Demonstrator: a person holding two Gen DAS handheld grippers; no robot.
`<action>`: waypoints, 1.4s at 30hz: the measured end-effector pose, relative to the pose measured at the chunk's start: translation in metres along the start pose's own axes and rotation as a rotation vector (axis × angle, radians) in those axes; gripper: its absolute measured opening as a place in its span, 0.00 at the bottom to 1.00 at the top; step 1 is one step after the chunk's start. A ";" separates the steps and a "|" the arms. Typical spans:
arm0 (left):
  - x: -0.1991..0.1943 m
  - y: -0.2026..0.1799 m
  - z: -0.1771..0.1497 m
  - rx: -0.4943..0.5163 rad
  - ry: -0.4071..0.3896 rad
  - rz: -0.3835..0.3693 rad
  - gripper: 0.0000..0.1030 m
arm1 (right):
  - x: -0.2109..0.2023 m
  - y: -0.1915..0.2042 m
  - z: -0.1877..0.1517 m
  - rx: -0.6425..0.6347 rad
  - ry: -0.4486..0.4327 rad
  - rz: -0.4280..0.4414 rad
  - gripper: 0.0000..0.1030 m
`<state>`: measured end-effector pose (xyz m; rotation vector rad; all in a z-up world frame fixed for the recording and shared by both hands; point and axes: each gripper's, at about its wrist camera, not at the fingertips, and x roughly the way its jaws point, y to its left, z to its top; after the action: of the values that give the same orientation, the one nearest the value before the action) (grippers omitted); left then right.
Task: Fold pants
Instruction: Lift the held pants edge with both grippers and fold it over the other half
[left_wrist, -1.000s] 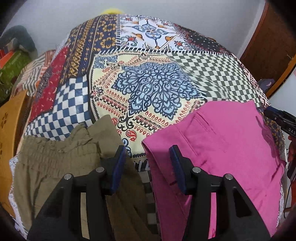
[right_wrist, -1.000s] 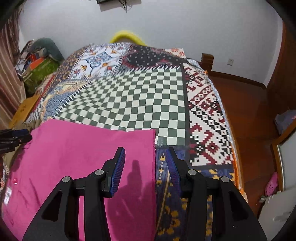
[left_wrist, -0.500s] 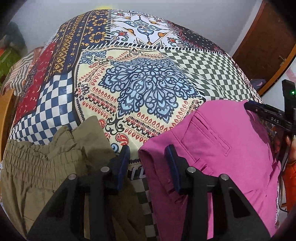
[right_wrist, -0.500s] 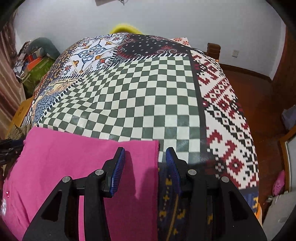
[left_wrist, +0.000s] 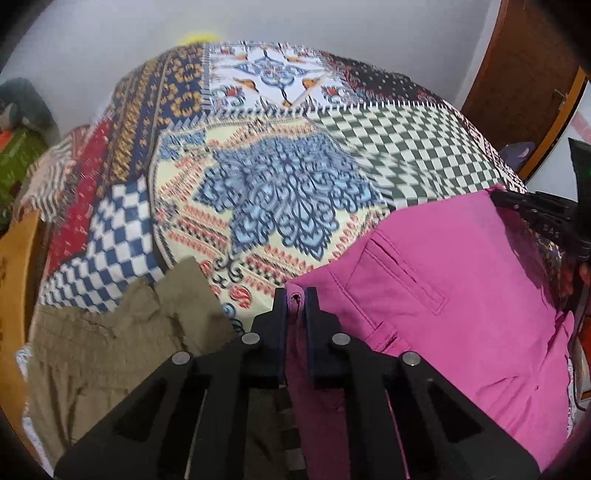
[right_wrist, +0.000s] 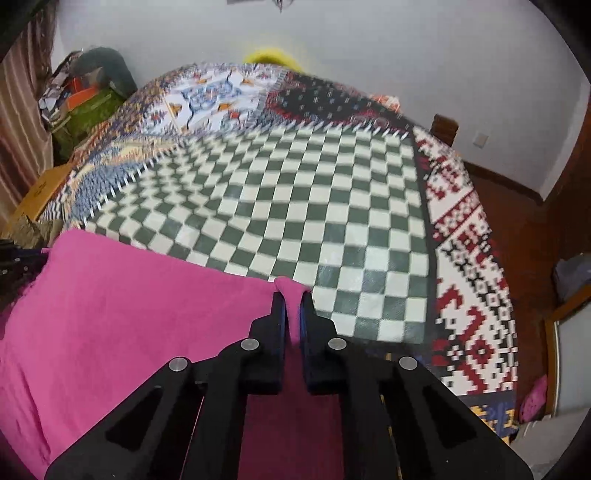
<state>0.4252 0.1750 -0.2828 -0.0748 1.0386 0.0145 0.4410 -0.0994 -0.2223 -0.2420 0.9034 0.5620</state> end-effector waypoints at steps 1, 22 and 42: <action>-0.004 0.002 0.002 -0.007 -0.009 0.006 0.07 | -0.005 -0.002 0.002 0.003 -0.008 0.006 0.05; -0.119 -0.020 0.005 -0.023 -0.111 -0.002 0.07 | -0.112 0.005 0.008 0.093 -0.159 0.048 0.05; -0.217 -0.038 -0.079 -0.042 -0.174 -0.039 0.07 | -0.216 0.030 -0.044 0.124 -0.249 0.067 0.05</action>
<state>0.2488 0.1364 -0.1342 -0.1295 0.8629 0.0074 0.2893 -0.1703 -0.0764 -0.0281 0.7032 0.5821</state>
